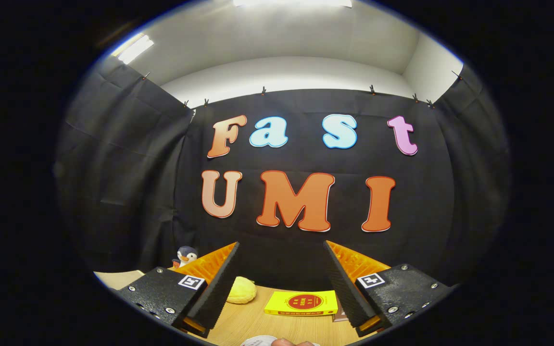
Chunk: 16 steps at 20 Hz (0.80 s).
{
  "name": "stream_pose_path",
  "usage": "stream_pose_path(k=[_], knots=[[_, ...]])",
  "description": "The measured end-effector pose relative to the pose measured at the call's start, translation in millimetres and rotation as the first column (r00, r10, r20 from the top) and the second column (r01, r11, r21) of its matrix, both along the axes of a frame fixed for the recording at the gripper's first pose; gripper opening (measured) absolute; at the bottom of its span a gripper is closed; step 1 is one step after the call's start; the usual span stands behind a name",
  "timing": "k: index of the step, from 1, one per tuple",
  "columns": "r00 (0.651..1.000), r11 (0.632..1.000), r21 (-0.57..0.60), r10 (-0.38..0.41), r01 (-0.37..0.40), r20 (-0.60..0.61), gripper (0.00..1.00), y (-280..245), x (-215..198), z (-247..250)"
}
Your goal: Open the storage box then place both shoes into the box .Put the left shoe in first, then the right shoe, with the right side of both shoes facing outward in a uniform manner.
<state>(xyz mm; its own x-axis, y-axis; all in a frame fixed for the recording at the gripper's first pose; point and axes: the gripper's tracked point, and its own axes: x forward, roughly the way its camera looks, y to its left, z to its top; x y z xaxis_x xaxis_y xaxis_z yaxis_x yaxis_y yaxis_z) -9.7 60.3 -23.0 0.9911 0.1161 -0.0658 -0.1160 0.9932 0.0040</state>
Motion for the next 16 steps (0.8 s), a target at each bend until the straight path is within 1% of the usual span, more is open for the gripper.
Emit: stream_pose_path(k=[3,5,7,10,12,13,15,16], knots=[[0.998,0.999,0.005,0.046,-0.046,-0.036,0.99,20.2,-5.9,-13.5],[0.992,0.996,0.018,0.093,-0.092,-0.08,0.99,37.5,-11.8,-27.6],[0.978,0.991,0.024,0.137,-0.135,-0.155,0.99,54.7,-20.3,-52.6],[0.945,0.98,0.042,0.201,-0.197,-0.258,1.0,80.5,-32.5,-82.9],[0.917,0.969,0.062,0.246,-0.239,-0.314,1.0,96.5,-40.2,-99.5],[0.896,0.96,0.095,0.278,-0.262,-0.346,1.0,107.6,-44.6,-108.9],[0.837,0.939,0.196,0.341,-0.283,-0.427,1.0,130.3,-56.4,-128.8],[0.803,0.931,0.242,0.359,-0.272,-0.476,1.0,140.5,-61.9,-139.8]])
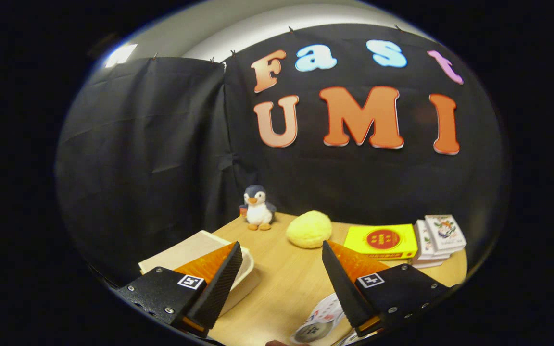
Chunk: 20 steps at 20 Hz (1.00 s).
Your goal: Open the storage box then place both shoes into the box .Put the left shoe in first, then the right shoe, with the right side of both shoes facing outward in a uniform manner.
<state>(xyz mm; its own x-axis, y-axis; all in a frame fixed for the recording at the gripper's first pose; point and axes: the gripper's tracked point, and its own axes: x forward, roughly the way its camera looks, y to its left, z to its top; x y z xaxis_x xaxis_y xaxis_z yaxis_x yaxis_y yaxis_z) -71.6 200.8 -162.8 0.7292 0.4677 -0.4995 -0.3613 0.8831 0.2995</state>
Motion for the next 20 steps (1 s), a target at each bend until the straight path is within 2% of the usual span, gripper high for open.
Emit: stream_pose_path(k=[3,6,8,11,16,18,20], knots=[[0.984,0.997,0.071,0.035,-0.023,-0.172,0.99,24.7,-15.4,-27.6],[0.953,0.988,0.143,0.095,-0.055,-0.287,0.98,48.8,-28.7,-42.6],[0.925,0.978,0.188,0.15,-0.087,-0.35,0.97,67.9,-38.5,-52.2],[0.864,0.971,0.211,0.199,-0.11,-0.463,0.97,87.7,-61.3,-74.5],[0.786,0.956,0.27,0.255,-0.117,-0.563,0.97,117.9,-85.4,-106.9],[0.772,0.954,0.271,0.269,-0.131,-0.575,0.97,124.4,-87.6,-119.0],[0.765,0.942,0.319,0.28,-0.103,-0.58,0.97,133.2,-85.8,-120.5]])
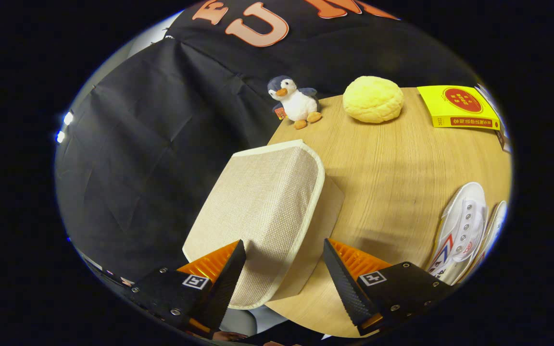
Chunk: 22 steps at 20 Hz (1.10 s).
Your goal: Open the storage box then place both shoes into the box .Put the left shoe in first, then the right shoe, with the right side of both shoes facing outward in a uniform manner.
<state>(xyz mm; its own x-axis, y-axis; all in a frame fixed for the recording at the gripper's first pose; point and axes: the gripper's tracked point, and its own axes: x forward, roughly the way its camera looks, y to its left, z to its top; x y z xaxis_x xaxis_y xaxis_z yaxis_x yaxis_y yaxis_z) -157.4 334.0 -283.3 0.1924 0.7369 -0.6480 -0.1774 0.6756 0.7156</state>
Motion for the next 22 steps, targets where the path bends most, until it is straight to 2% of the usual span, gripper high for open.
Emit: stream_pose_path(k=[6,11,13,17,21,22], knots=[[0.983,0.988,0.139,-0.044,0.069,-0.176,0.97,17.9,-5.7,-5.2],[0.97,0.979,0.185,-0.041,0.088,-0.241,0.93,27.6,-7.4,-2.5],[0.976,0.983,0.167,-0.035,0.072,-0.217,0.83,25.1,-6.2,2.1],[0.982,0.985,0.171,0.008,0.025,-0.189,0.74,21.9,0.1,28.7],[0.996,0.986,0.165,0.011,0.004,-0.091,0.55,15.9,13.3,64.5],[0.997,0.985,0.173,0.005,0.009,-0.076,0.44,18.0,17.5,74.1]])
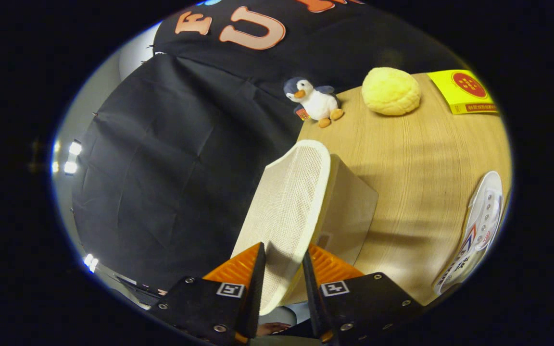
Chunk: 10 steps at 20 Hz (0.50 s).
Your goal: Open the storage box then place both shoes into the box .Put the left shoe in first, then the right shoe, with the right side of both shoes facing outward in a uniform manner.
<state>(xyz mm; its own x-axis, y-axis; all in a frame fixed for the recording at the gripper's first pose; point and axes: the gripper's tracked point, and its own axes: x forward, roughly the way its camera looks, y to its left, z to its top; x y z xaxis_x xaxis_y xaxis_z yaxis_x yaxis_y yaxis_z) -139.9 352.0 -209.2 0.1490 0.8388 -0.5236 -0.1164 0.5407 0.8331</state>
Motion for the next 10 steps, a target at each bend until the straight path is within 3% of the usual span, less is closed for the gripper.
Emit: stream_pose_path(k=[2,10], knots=[[1.0,1.0,0.022,-0.005,0.004,0.024,0.28,7.9,6.6,20.3],[0.998,0.99,0.139,-0.016,0.006,0.069,0.14,67.3,32.9,86.6]])
